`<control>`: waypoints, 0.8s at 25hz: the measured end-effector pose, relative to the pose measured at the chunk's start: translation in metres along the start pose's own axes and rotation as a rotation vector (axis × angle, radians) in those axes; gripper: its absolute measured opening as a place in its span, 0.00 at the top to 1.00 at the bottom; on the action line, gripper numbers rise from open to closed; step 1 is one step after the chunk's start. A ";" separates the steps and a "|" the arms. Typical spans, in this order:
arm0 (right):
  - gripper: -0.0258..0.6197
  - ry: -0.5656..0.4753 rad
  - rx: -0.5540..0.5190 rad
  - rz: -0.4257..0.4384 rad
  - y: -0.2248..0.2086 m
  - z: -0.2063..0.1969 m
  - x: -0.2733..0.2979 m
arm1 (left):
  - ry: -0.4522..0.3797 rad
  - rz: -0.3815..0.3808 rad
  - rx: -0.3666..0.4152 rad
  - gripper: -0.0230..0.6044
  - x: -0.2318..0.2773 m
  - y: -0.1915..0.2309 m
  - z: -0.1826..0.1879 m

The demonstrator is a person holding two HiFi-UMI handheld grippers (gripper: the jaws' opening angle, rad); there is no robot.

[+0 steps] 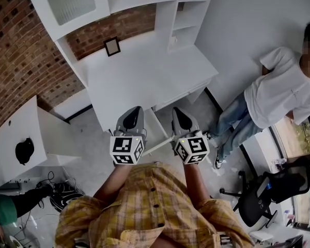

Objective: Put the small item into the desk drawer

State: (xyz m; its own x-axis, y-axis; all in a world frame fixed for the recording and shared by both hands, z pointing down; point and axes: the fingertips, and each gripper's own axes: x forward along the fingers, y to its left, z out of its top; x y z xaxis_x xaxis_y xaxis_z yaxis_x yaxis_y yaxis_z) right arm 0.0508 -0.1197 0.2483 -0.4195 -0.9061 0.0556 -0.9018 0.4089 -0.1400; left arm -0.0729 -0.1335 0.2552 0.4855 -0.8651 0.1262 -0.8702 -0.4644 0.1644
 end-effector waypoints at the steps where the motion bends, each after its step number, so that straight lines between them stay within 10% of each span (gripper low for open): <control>1: 0.97 -0.005 0.000 0.000 0.000 0.002 -0.001 | -0.005 -0.002 0.006 0.96 -0.001 -0.001 0.001; 20: 0.97 -0.014 -0.001 -0.018 -0.013 0.006 -0.025 | -0.030 -0.045 0.051 0.96 -0.010 -0.031 0.002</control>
State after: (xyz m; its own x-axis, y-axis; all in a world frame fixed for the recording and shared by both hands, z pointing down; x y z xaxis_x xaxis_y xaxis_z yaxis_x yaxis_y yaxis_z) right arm 0.0731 -0.1031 0.2428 -0.4018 -0.9147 0.0439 -0.9092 0.3928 -0.1381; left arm -0.0511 -0.1113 0.2472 0.5224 -0.8479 0.0900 -0.8509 -0.5116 0.1189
